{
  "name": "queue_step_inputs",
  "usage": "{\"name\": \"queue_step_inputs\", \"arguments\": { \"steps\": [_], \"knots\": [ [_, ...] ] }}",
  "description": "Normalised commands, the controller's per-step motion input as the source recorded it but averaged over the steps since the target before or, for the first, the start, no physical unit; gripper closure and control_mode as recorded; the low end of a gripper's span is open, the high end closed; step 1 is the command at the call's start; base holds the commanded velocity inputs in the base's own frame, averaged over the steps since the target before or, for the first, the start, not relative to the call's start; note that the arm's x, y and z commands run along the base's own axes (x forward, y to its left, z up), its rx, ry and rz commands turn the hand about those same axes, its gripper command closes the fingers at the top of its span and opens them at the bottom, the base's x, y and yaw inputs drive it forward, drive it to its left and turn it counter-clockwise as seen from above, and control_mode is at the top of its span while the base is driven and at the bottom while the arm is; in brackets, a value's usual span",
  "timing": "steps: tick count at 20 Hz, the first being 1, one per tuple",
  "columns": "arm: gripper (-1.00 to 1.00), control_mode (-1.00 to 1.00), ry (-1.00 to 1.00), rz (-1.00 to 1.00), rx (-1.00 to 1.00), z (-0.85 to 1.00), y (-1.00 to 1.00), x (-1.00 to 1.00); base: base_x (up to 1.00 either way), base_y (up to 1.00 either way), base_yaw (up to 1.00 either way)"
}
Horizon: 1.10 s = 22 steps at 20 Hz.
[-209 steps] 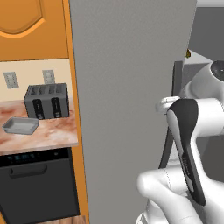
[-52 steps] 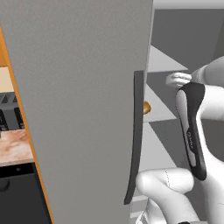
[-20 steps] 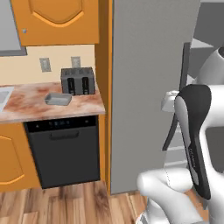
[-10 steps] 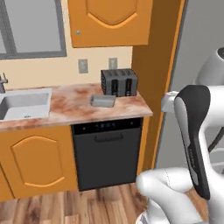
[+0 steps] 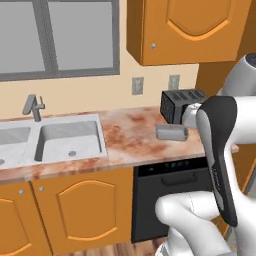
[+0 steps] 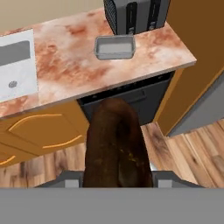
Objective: Take the potato and sweet potato out of the freezer and place them in the tupperware container on the counter. Then put the tupperware containing the vegetables back in the freezer.
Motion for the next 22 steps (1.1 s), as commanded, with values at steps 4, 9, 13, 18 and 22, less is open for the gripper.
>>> {"name": "queue_step_inputs", "arguments": {
  "steps": [4,9,13,18,22],
  "knots": [
    [1.0,-1.0,0.04,-0.03,0.0,-0.05,0.0,0.43,0.46,0.12,-0.03],
    [1.0,-1.0,0.03,-0.04,0.0,-0.32,-0.27,0.62,0.0,0.0,0.0],
    [1.0,-1.0,0.01,0.0,0.0,-0.58,-0.55,0.57,0.0,0.0,0.0],
    [1.0,-1.0,0.0,0.0,0.0,-0.69,-0.57,0.6,0.0,0.0,0.0],
    [1.0,-1.0,0.0,0.14,0.0,-0.65,-0.46,0.68,0.0,0.0,0.0]
  ]
}}
